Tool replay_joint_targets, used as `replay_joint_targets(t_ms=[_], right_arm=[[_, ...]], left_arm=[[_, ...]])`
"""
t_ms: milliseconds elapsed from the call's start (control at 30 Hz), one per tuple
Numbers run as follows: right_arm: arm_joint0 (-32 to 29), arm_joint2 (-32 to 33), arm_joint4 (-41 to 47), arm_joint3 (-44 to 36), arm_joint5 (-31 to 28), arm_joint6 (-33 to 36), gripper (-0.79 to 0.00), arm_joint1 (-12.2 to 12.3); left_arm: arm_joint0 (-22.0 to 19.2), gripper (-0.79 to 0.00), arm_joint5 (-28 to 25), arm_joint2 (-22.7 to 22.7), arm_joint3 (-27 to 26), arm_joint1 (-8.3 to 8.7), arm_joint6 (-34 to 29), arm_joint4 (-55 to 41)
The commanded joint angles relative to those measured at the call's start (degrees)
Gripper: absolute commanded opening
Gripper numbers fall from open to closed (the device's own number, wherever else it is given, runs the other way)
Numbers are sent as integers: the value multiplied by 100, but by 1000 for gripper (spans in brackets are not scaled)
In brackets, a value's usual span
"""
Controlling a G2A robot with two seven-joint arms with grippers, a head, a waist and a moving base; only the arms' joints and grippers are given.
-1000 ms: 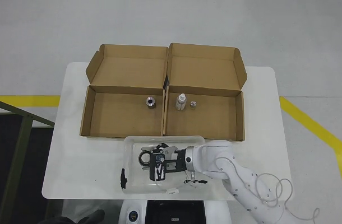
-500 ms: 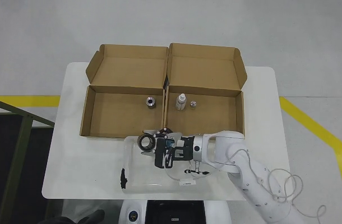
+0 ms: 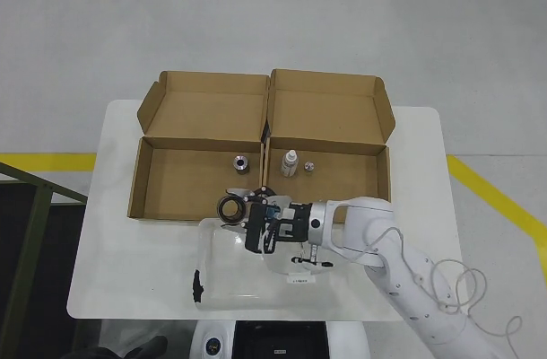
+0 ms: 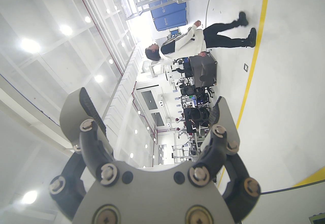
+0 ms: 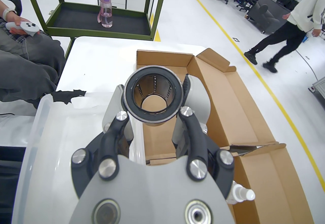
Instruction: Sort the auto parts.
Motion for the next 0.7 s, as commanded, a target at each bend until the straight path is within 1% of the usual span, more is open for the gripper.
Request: replay_joint_targets(t_ms=[0, 267, 667], right_arm=[[82, -15, 32, 41, 33, -5, -785, -11], [435, -220, 186, 374, 229, -45, -785, -94], [991, -662, 398, 1207, 496, 29, -785, -277]], left_arm=[[0, 0, 0, 0, 0, 0, 0, 0], [0, 0, 0, 0, 0, 0, 0, 0], [0, 0, 0, 0, 0, 0, 0, 0]])
